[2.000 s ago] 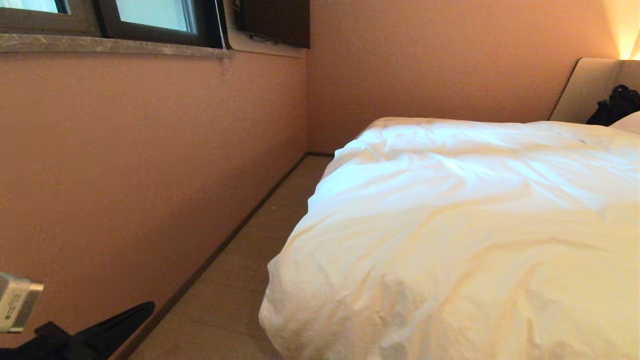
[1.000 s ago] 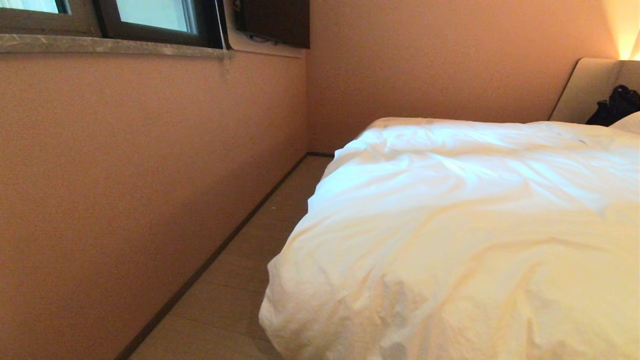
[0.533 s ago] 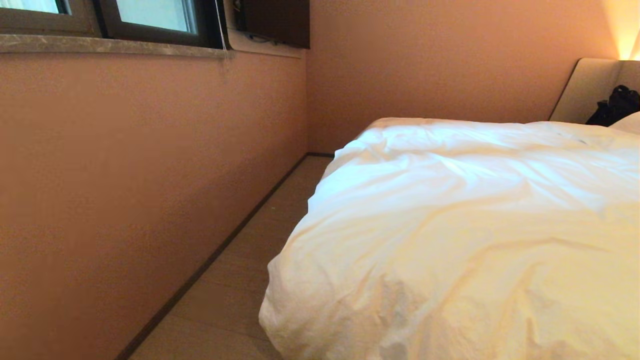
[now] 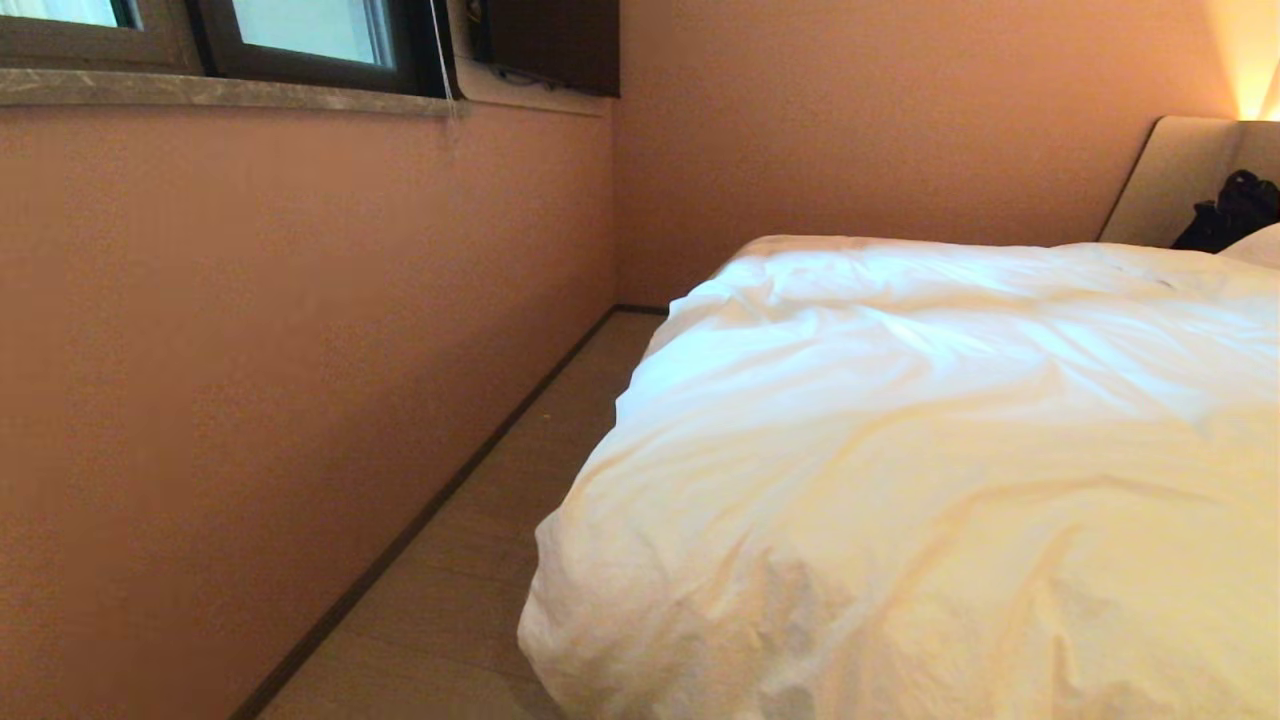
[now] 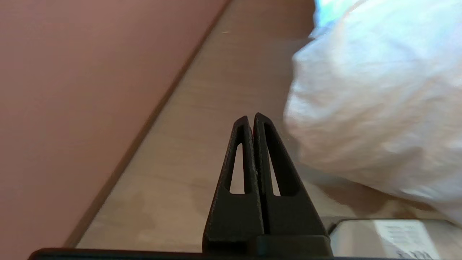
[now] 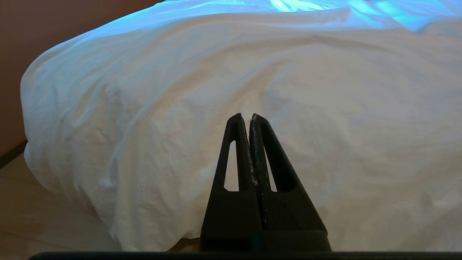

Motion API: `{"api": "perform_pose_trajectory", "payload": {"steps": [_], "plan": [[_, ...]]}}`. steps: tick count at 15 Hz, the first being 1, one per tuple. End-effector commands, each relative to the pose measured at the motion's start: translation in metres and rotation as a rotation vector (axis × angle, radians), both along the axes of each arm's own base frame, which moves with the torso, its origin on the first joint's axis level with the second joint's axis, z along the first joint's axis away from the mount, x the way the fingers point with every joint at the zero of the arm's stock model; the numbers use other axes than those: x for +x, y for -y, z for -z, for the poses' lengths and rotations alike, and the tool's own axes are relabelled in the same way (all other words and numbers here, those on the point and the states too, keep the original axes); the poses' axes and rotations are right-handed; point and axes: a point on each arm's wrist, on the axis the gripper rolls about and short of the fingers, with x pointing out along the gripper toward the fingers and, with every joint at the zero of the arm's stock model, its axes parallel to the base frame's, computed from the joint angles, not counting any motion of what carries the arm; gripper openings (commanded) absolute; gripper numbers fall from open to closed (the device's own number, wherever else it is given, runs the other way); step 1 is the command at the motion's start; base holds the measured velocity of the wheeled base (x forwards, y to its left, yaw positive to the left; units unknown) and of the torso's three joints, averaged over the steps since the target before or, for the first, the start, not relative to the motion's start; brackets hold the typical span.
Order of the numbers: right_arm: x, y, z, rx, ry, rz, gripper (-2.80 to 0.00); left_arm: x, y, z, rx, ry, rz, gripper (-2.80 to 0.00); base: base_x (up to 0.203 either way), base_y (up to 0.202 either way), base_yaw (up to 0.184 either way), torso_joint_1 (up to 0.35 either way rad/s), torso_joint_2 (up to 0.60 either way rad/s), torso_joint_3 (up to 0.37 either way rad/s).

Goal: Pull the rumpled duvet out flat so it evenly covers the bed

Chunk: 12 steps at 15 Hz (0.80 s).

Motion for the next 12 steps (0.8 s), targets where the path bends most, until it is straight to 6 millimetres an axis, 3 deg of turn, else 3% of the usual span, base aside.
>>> {"api": "perform_pose_trajectory", "payload": {"steps": [1,12], "plan": [[0.0001,0.0000,0.0000,0.000,-0.001,0.000,-2.80,-0.0011,-0.0005,0.0003,0.005,0.009,-0.030,-2.80,0.000,0.000,0.000,0.000,0.00,0.000],[0.0001,0.0000,0.0000,0.000,-0.001,0.000,-2.80,-0.0024,-0.0062,0.0006,0.156,0.007,-0.263,-2.80,0.000,0.000,0.000,0.000,0.00,0.000]]}}
